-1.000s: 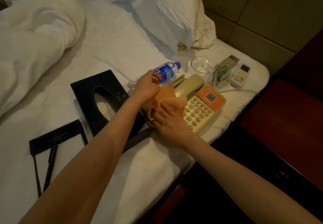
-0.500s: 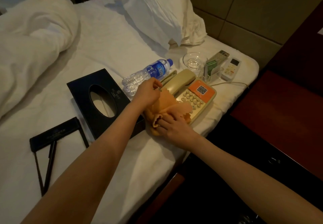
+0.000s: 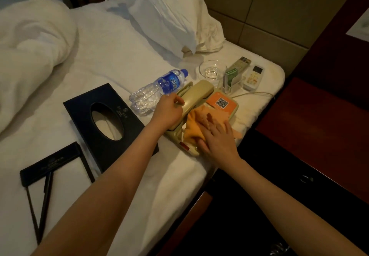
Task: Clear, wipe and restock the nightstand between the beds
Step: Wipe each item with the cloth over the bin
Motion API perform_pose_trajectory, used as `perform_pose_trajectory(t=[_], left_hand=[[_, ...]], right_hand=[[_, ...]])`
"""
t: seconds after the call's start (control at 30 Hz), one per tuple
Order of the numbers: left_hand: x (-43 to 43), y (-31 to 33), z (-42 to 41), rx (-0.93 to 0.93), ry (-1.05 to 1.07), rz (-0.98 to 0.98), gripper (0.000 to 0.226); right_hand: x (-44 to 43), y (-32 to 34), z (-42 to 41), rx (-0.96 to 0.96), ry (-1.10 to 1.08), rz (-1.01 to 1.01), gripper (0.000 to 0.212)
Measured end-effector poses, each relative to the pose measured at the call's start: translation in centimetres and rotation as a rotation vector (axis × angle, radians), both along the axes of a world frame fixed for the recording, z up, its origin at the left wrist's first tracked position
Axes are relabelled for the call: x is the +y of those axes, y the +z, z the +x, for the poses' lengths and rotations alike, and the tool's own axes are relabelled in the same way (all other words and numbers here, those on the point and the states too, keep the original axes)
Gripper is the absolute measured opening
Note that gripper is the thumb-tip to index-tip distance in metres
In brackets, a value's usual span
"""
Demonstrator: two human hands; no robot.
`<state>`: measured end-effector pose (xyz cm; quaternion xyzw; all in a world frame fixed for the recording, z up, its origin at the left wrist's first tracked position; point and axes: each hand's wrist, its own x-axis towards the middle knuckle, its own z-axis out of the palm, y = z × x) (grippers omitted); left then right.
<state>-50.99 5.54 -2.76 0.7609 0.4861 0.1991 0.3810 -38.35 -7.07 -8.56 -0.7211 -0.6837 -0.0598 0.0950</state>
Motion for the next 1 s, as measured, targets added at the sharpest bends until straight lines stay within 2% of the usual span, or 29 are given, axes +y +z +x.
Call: perform_pose_trajectory(t=[0.07,0.2,0.27,0.33,0.4,0.47,0.53,0.67,0.73,0.83,0.93,1.0], left_hand=[[0.1,-0.1,0.2,-0.004,0.013,0.014,0.026],[0.1,-0.2,0.7,0.008,0.013,0.029,0.027],[0.2,-0.2,0.9,0.014,0.010,0.051,0.026],[0.2,-0.2,1.2,0.015,0.004,0.061,0.026],[0.2,-0.2,1.6,0.003,0.002,0.064,0.025],[0.0,-0.1,2.2,0.001,0.005,0.071,0.024],[-0.3,0.1,2.6,0.017,-0.003,0.079,0.026],[-0.5,0.0,2.8,0.048,-0.018,0.116,0.027],[-0.5,-0.1,2.8,0.052,-0.018,0.122,0.027],[-0.5,-0.1,3.0,0.051,-0.009,0.121,0.028],[-0.3,0.0,3.0,0.019,0.010,0.100,0.033],[0.1,0.0,3.0,0.032,0.020,0.112,0.044]], right_hand=[[1.4,0.9,0.4,0.120,-0.136,-0.132,0.074],[4.4,1.9,1.6,0.220,-0.341,-0.152,0.054],[5.2,2.2,1.6,0.243,-0.386,-0.155,0.053],[4.6,2.0,1.1,0.235,-0.365,-0.141,0.061],[3.3,1.7,0.2,0.211,-0.230,-0.152,0.076],[1.6,0.9,-0.4,0.147,-0.060,-0.133,0.071],[0.5,-0.1,-0.2,0.145,-0.012,-0.059,0.060],[1.1,-0.1,1.9,0.387,-0.285,0.011,0.066],[2.8,0.5,3.0,0.454,-0.384,0.011,0.062],[5.9,1.2,4.9,0.414,-0.439,-0.046,0.054],[8.1,2.2,7.1,0.533,-0.480,-0.063,0.050],[8.8,3.3,7.6,0.583,-0.471,-0.073,0.045]])
